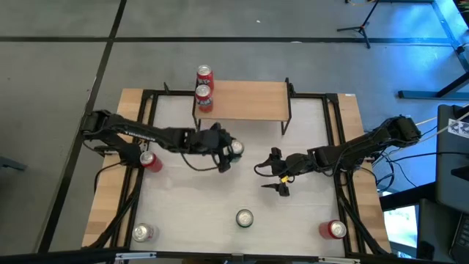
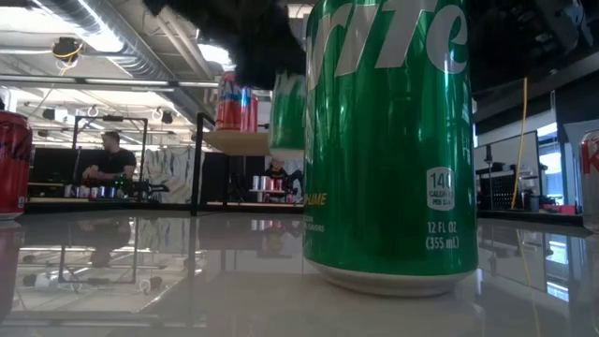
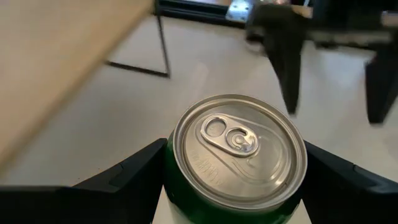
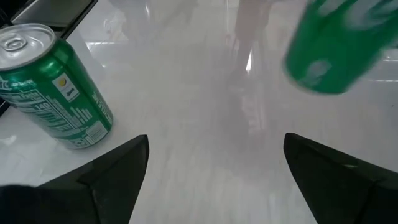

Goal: Place canned beverage on shelf
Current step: Put the top green soda can on the shelf

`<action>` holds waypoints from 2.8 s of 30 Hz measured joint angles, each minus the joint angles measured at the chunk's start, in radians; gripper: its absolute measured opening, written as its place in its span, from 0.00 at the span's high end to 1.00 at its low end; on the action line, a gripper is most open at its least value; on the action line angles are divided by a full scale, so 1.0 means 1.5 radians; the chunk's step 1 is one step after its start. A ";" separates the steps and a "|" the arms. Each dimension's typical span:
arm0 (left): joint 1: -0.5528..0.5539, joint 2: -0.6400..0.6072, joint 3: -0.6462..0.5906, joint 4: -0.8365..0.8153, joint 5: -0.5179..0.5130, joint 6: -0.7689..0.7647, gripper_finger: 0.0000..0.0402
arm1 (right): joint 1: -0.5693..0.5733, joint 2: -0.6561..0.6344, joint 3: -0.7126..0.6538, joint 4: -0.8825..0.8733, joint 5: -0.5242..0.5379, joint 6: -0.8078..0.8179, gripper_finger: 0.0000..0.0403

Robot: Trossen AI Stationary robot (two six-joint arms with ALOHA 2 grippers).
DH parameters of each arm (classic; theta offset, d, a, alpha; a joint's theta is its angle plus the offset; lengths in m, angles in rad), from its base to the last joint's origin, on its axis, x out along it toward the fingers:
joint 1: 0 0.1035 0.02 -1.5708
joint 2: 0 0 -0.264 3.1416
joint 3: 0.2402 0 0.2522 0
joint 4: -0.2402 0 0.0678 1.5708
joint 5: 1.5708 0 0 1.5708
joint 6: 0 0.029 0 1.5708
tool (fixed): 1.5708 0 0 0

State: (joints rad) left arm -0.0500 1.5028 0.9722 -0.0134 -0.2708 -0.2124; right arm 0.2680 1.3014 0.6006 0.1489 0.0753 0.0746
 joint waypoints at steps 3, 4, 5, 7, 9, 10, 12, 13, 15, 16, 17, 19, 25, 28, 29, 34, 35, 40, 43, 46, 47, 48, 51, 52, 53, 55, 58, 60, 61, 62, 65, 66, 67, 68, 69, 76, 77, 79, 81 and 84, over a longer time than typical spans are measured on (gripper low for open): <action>-0.011 0.002 -0.071 0.072 0.003 -0.017 0.28 | 0.000 0.000 0.000 0.006 0.000 0.000 0.08; -0.014 0.003 -0.089 0.096 0.002 -0.027 0.28 | 0.000 0.000 0.000 0.007 0.000 0.000 0.08; -0.016 0.003 -0.103 0.119 0.002 -0.038 0.28 | 0.000 0.000 0.000 0.007 0.000 0.000 0.08; -0.016 0.001 -0.126 0.141 0.002 -0.064 0.28 | 0.000 0.000 0.000 0.006 0.001 0.000 0.08; -0.018 0.001 -0.147 0.133 0.001 -0.078 0.28 | 0.000 0.000 0.000 0.007 0.002 0.000 0.08; -0.020 0.002 -0.156 0.131 0.000 -0.081 0.28 | 0.000 0.000 0.000 0.007 0.003 0.000 0.08; -0.027 0.003 -0.162 0.136 -0.001 -0.082 0.28 | 0.000 0.000 0.000 0.007 0.003 -0.001 0.08; -0.029 0.003 -0.163 0.147 -0.001 -0.083 0.28 | 0.000 0.000 0.000 0.007 0.003 -0.001 0.08; -0.034 0.001 -0.166 0.156 0.001 -0.083 0.28 | 0.000 0.000 0.000 0.007 0.003 -0.001 0.08; -0.036 0.001 -0.168 0.151 0.000 -0.080 0.28 | 0.000 0.000 0.000 0.007 0.004 -0.001 0.08; -0.039 0.001 -0.169 0.142 -0.001 -0.076 0.28 | 0.000 0.000 0.000 0.007 0.005 -0.001 0.08; -0.042 0.002 -0.170 0.141 -0.002 -0.069 0.28 | 0.000 0.000 0.000 0.007 0.005 -0.001 0.08; -0.042 0.002 -0.169 0.141 0.000 -0.062 0.27 | 0.000 0.000 0.000 0.007 0.005 -0.001 0.08; -0.042 0.002 -0.169 0.141 -0.001 -0.061 0.23 | 0.000 0.000 0.000 0.006 0.005 -0.001 0.08; -0.042 0.002 -0.169 0.140 -0.001 -0.061 0.21 | 0.000 0.000 0.000 0.006 0.005 -0.001 0.08; -0.042 0.001 -0.169 0.146 -0.001 -0.061 0.17 | 0.000 0.000 0.000 0.006 0.005 -0.001 0.08; -0.042 0.001 -0.168 0.146 -0.002 -0.061 0.17 | 0.000 0.000 0.000 0.006 0.005 -0.001 0.08; -0.041 0.001 -0.168 0.142 0.000 -0.061 0.17 | 0.000 0.000 0.000 0.006 0.005 -0.001 0.08; -0.041 0.001 -0.168 0.141 0.000 -0.061 0.16 | 0.000 0.000 0.000 0.006 0.005 -0.001 0.08; -0.041 0.001 -0.168 0.140 0.005 -0.061 0.11 | 0.000 0.000 0.000 0.007 0.005 -0.001 0.08; -0.040 0.001 -0.168 0.140 0.009 -0.061 0.09 | 0.000 0.000 0.000 0.007 0.005 -0.001 0.08; -0.037 0.001 -0.168 0.140 0.022 -0.061 0.06 | 0.000 0.000 0.000 0.007 0.005 -0.001 0.08; -0.030 0.001 -0.164 0.138 0.097 -0.010 0.01 | 0.000 0.000 0.000 0.007 0.005 -0.001 0.08; -0.028 0.001 -0.162 0.138 0.117 0.006 0.02 | 0.000 0.000 0.000 0.007 0.005 -0.001 0.08; -0.029 0.001 -0.160 0.138 0.133 0.016 0.02 | 0.000 -0.001 0.000 0.007 0.005 -0.001 0.08; -0.030 0.001 -0.152 0.139 0.143 0.025 0.04 | 0.000 -0.001 0.000 0.006 0.005 -0.001 0.08; -0.031 0.001 -0.145 0.142 0.141 0.025 0.04 | 0.000 -0.001 0.000 0.006 0.005 -0.001 0.08; -0.037 0.001 -0.145 0.141 0.139 0.031 0.04 | 0.000 -0.001 0.000 0.006 0.005 -0.001 0.08; -0.040 0.001 -0.145 0.141 0.140 0.038 0.04 | 0.000 -0.001 0.000 0.006 0.005 -0.001 0.08; -0.043 0.001 -0.145 0.141 0.141 0.042 0.03 | 0.000 -0.001 0.000 0.006 0.005 0.000 0.08; -0.044 0.001 -0.144 0.137 0.131 0.028 0.03 | 0.000 -0.001 0.000 0.006 0.005 0.000 0.08; -0.043 0.001 -0.138 0.125 0.131 0.029 0.03 | 0.000 -0.001 0.000 0.006 0.005 0.000 0.08; -0.043 0.001 -0.124 0.106 0.132 0.032 0.03 | 0.000 -0.001 0.000 0.007 0.005 0.000 0.08; -0.044 0.002 -0.105 0.079 0.133 0.037 0.03 | 0.000 -0.001 0.000 0.007 0.005 0.000 0.08; -0.044 0.002 -0.081 0.042 0.132 0.042 0.03 | 0.000 -0.001 0.000 0.007 0.005 0.000 0.08; -0.050 0.020 0.124 -0.286 0.083 0.048 0.03 | 0.001 -0.001 0.000 0.004 0.013 0.001 0.08; -0.050 0.030 0.155 -0.312 0.087 0.045 0.03 | 0.001 -0.001 0.000 0.005 0.013 0.001 0.08; -0.050 0.057 0.219 -0.382 0.091 0.043 0.03 | 0.001 -0.001 0.000 0.005 0.013 0.001 0.08; -0.049 0.098 0.288 -0.473 0.092 0.043 0.03 | 0.001 -0.001 0.000 0.008 0.014 0.002 0.08; -0.045 0.165 0.382 -0.596 0.096 0.043 0.03 | 0.001 -0.001 0.000 0.005 0.014 0.004 0.08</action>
State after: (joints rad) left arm -0.1177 1.7505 1.5449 -0.9074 -0.1272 -0.1472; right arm 0.2687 1.3006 0.6006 0.1561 0.0960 0.0807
